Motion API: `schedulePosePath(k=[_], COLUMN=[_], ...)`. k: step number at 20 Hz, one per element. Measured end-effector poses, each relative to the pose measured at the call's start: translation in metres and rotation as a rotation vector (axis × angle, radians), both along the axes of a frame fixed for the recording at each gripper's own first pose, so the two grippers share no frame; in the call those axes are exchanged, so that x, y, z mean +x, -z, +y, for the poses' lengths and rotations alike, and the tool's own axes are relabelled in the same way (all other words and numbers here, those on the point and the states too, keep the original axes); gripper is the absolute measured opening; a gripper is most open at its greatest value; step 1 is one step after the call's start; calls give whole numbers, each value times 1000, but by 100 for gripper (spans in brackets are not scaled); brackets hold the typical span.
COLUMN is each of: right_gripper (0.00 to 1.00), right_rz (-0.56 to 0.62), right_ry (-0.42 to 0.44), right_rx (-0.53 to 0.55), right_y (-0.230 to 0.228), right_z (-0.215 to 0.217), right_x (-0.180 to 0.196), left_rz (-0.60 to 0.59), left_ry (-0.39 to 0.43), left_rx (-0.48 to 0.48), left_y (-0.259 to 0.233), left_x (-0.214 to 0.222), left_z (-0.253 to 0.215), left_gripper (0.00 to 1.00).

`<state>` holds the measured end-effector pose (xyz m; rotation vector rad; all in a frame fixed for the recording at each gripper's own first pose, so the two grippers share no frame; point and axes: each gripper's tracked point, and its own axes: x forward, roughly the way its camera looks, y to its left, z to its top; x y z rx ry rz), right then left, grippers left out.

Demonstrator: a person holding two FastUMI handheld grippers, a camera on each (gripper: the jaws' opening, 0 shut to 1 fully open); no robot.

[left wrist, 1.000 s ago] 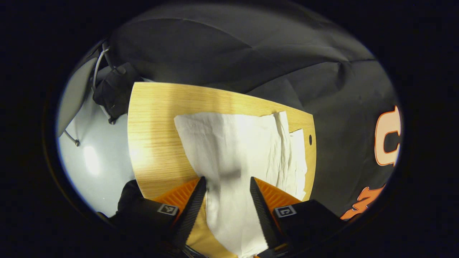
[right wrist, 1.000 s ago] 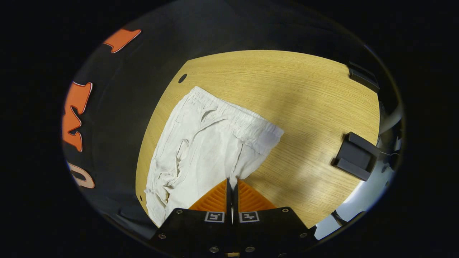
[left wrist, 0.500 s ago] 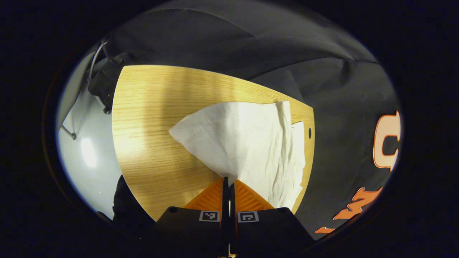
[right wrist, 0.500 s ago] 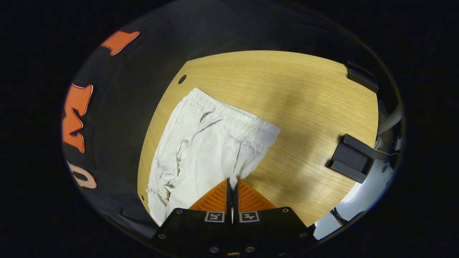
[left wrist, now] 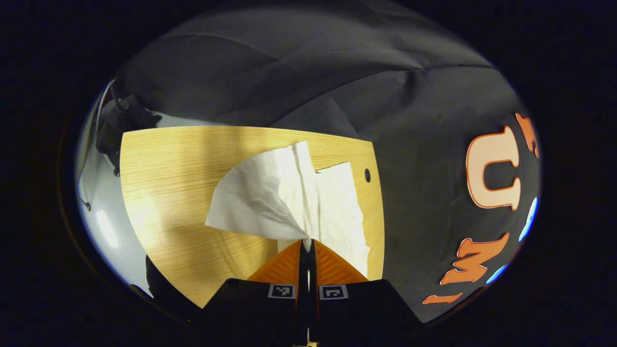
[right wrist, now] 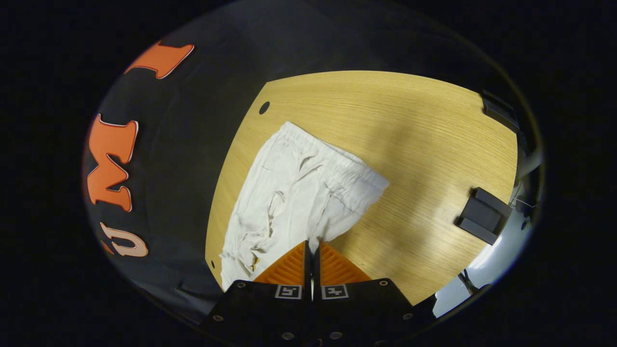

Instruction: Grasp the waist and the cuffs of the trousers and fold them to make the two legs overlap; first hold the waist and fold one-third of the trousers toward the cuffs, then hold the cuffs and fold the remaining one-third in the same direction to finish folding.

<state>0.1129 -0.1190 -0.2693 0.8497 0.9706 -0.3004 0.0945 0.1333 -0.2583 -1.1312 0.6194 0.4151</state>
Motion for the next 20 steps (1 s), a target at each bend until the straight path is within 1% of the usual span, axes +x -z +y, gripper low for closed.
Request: schedulePosePath(k=[2, 4, 10, 11, 12, 14, 17, 19, 20], right_gripper=[1, 1, 0, 1, 0, 0, 0, 1, 0], right_rz=[16, 15, 5, 0, -5, -9, -3, 4, 13], right_ry=[-26, -38, -92, -102, -114, -133, -142, -127, -124], right_rx=[4, 38, 61, 64, 62, 48, 3, -6, -11], right_y=[-7, -16, -37, -39, -42, -42, -34, -28, -20], right_z=[3, 12, 29, 32, 34, 36, 36, 39, 41], right_x=[10, 26, 86, 98, 108, 134, 172, 196, 206], left_rz=[-20, -42, -85, -95, -110, -131, -127, -90, -70], left_ry=[14, 26, 66, 65, 63, 46, 33, 59, 72], left_rx=[10, 22, 64, 79, 94, 113, 112, 131, 140], left_y=[-14, -29, -69, -77, -84, -93, -91, -74, -63], left_x=[17, 37, 105, 117, 130, 157, 190, 215, 229], left_z=[-4, -8, -22, -22, -21, -16, -12, -13, -14], left_gripper=[4, 4, 4, 2, 4, 4, 4, 4, 2])
